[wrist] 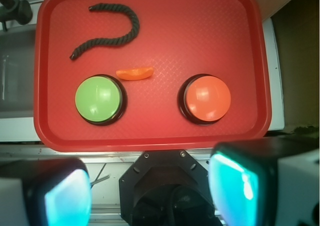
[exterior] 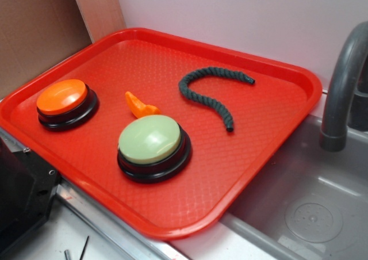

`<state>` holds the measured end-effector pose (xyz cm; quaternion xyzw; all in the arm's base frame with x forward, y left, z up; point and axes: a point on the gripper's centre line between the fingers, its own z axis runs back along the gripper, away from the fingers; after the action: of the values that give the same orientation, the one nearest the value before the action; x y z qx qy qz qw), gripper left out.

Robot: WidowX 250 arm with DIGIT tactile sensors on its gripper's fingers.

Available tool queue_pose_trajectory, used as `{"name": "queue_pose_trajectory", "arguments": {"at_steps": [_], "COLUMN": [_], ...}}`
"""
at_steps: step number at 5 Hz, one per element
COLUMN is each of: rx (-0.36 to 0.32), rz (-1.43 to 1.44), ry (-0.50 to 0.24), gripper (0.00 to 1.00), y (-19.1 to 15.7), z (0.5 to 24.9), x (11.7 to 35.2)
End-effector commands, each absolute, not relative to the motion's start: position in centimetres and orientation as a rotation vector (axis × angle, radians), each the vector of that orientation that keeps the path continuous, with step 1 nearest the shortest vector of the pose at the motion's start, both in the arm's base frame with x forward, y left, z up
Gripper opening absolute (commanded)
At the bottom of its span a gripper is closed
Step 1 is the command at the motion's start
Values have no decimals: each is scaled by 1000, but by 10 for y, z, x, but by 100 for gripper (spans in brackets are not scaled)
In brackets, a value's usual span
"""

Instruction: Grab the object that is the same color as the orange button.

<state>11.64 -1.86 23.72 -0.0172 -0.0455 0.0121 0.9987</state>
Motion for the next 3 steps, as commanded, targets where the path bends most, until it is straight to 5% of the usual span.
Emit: {"name": "queue_pose_trajectory", "arguments": {"at_steps": [1, 3], "rx": [-34, -28], "rz": [24, 58], "ry": [-91, -85], "gripper": [100, 100], "y": [-19, -15], "z": [237, 238], "x": [116, 117]}}
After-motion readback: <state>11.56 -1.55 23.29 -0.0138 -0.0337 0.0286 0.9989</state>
